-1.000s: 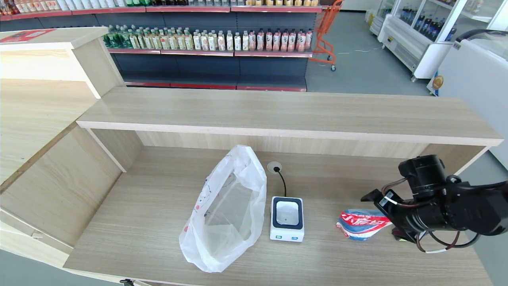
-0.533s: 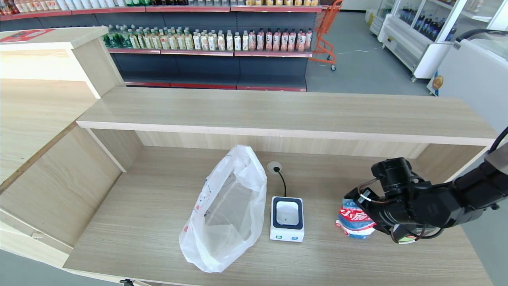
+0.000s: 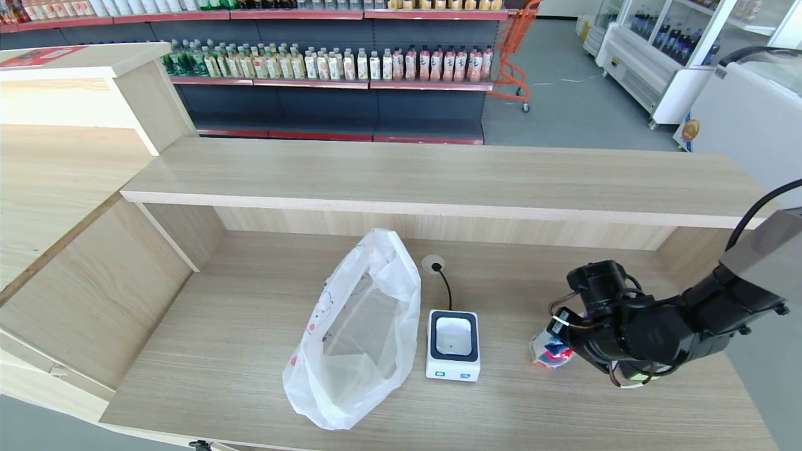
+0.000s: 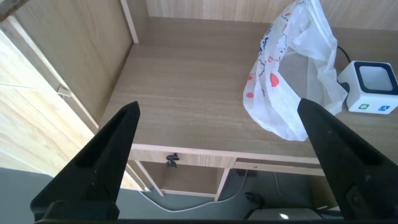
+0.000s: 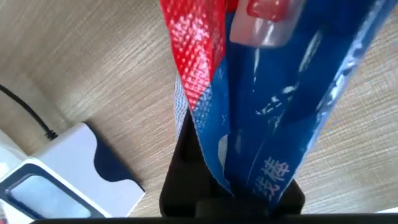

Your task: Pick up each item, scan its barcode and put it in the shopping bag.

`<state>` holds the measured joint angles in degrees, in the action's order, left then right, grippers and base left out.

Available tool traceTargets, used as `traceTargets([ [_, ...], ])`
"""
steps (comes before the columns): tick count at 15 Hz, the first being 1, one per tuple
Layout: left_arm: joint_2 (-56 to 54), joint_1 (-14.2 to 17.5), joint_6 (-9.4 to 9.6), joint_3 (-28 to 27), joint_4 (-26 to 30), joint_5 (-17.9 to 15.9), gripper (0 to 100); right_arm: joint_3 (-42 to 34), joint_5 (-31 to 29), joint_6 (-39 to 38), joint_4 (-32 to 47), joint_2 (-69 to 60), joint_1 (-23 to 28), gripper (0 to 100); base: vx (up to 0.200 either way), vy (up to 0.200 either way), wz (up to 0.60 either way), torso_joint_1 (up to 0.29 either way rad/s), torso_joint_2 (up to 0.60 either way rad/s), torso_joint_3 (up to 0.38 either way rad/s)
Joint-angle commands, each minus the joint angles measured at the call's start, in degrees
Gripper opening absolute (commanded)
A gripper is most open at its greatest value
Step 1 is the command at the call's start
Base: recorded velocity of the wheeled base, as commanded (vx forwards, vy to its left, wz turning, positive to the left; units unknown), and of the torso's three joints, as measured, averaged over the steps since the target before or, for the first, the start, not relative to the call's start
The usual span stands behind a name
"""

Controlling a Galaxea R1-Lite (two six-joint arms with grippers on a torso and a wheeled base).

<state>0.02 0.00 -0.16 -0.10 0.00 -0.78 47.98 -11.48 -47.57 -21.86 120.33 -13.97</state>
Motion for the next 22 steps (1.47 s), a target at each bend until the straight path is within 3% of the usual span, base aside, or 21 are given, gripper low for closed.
traceTargets([
  [1,-0.02,0.0,-0.02,0.01,0.0,-0.01,100,0.27,-0.03,0.99,-1.17,1.57,-0.27,0,0.0,0.0,0.0,0.0,0.0,0.0],
  [3,-0.02,0.0,-0.02,0.01,0.0,-0.01,100,-0.26,0.94,6.96,-4.77,-1.24,-0.09,0,0.0,0.0,0.0,0.0,0.0,0.0],
  [5,-0.02,0.0,-0.02,0.01,-0.09,-0.01,100,-0.96,7.62,12.06,-4.86,-7.13,0.7,0,0.0,0.0,0.0,0.0,0.0,0.0],
  [9,-0.02,0.0,-0.02,0.01,-0.09,-0.01,100,-8.87,41.54,37.72,-4.51,-22.77,10.02,0,0.0,0.0,0.0,0.0,0.0,0.0],
  [10,-0.02,0.0,-0.02,0.01,0.0,-0.01,100,-10.01,46.9,42.29,-4.51,-24.09,11.42,0,0.0,0.0,0.0,0.0,0.0,0.0],
  [11,-0.02,0.0,-0.02,0.01,-0.09,-0.01,100,-11.68,60.97,46.51,-4.51,-27.26,12.92,0,0.0,0.0,0.0,0.0,0.0,0.0],
  [13,-0.02,0.0,-0.02,0.01,-0.09,-0.01,100,-13.44,73.62,49.06,-4.42,-31.04,13.36,0,0.0,0.0,0.0,0.0,0.0,0.0],
  [17,-0.02,0.0,-0.02,0.01,0.0,-0.01,100,-13.97,80.04,47.57,-0.38,-34.9,8.96,0,0.0,0.0,0.0,0.0,0.0,0.0],
  [22,-0.02,0.0,-0.02,0.01,0.0,-0.01,100,-13.7,80.13,47.22,10.17,-38.51,2.72,0,0.0,0.0,0.0,0.0,0.0,0.0],
])
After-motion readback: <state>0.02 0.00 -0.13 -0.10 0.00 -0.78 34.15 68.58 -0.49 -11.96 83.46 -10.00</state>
